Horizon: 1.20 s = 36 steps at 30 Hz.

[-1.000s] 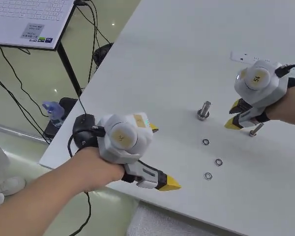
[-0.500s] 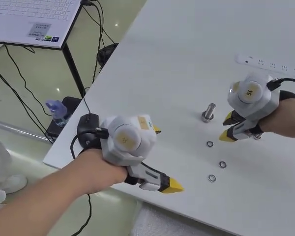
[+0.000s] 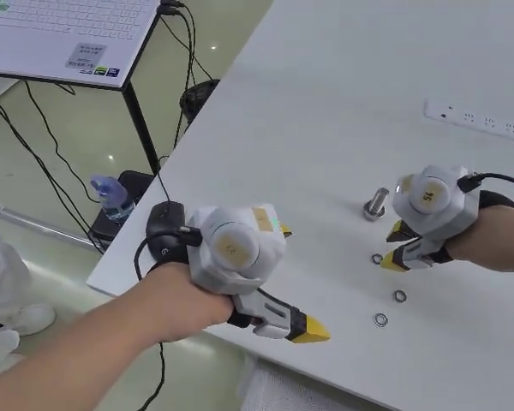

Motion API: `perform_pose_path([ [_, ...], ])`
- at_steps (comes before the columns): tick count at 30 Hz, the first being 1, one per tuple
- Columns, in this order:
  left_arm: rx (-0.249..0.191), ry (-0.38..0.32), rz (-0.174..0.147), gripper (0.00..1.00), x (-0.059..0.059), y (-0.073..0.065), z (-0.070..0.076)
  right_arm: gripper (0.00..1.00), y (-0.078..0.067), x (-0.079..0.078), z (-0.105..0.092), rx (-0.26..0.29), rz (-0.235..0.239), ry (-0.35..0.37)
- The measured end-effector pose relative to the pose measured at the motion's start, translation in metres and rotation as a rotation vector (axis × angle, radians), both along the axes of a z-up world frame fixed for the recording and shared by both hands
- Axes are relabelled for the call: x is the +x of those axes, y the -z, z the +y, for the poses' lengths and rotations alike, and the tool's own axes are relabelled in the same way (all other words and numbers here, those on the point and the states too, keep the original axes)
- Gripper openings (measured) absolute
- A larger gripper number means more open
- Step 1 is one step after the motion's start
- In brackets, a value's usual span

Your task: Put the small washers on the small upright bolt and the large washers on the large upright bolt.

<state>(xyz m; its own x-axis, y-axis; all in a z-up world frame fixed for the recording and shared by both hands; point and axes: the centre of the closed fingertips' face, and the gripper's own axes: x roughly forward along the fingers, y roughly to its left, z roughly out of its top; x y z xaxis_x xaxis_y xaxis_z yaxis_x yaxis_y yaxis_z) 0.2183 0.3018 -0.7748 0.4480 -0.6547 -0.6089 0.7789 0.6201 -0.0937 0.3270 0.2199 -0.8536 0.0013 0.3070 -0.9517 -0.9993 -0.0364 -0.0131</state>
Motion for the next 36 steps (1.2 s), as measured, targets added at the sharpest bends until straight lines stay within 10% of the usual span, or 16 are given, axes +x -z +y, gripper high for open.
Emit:
perform_pose_path([
  [36,-0.011,-0.008,0.009,0.86,-0.004,0.004,0.001,0.21,0.018,-0.001,0.003,-0.047,-0.001,0.008],
])
